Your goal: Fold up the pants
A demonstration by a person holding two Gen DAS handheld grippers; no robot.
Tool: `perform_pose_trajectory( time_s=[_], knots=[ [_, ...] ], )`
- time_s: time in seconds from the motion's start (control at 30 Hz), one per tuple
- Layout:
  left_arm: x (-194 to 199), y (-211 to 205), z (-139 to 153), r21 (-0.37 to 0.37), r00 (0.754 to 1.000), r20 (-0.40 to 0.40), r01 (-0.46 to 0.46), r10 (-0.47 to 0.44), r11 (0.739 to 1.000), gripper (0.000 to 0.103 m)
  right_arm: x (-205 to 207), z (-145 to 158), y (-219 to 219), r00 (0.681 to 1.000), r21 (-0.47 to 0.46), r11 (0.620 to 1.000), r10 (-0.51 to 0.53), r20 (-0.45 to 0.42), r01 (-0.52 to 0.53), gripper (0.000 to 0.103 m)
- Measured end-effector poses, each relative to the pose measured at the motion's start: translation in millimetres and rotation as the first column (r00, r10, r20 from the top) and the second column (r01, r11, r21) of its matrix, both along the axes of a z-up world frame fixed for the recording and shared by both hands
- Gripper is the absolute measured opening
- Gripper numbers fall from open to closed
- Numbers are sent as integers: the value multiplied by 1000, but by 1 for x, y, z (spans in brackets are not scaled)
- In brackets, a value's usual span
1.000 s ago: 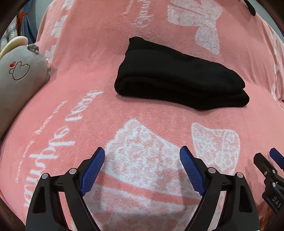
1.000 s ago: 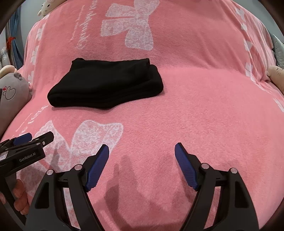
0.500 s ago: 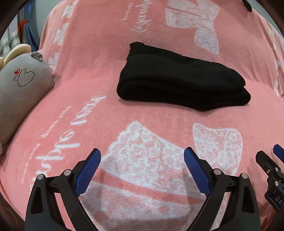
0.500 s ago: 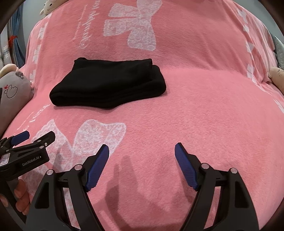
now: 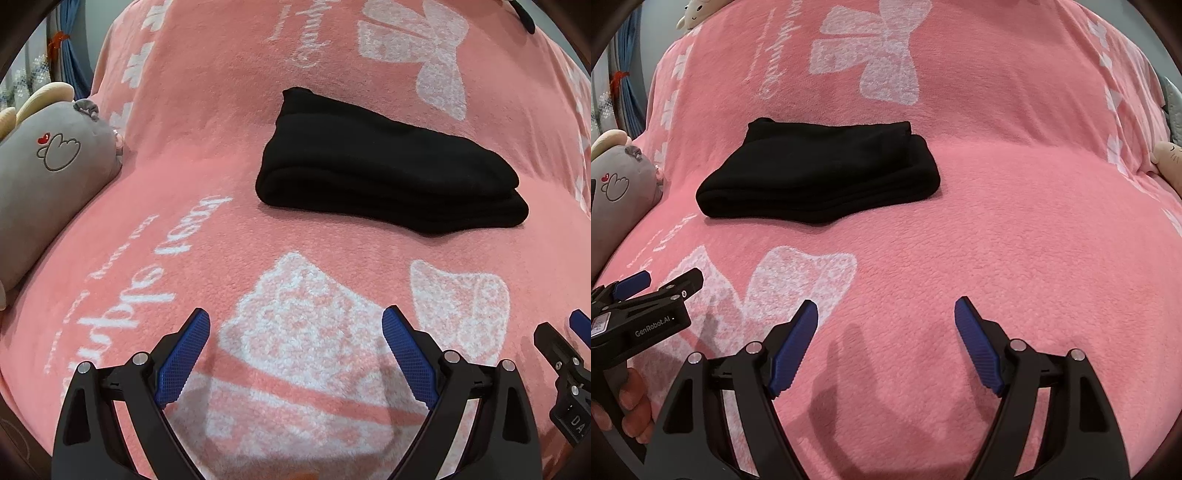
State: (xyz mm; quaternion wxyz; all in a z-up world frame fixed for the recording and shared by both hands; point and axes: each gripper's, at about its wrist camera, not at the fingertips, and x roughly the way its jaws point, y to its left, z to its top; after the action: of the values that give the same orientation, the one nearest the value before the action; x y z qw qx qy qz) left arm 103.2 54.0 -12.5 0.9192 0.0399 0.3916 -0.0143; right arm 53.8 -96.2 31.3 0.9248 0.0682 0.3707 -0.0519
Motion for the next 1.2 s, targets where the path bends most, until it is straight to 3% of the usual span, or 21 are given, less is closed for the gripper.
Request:
perform_pose_trajectory(
  time_s=[1.2],
  knots=[
    [0,-4,-3,16,1000,-6,27,-27,1000,92,1,-1,-1,1000,-4,1000,1,-2,-1,74]
  ],
)
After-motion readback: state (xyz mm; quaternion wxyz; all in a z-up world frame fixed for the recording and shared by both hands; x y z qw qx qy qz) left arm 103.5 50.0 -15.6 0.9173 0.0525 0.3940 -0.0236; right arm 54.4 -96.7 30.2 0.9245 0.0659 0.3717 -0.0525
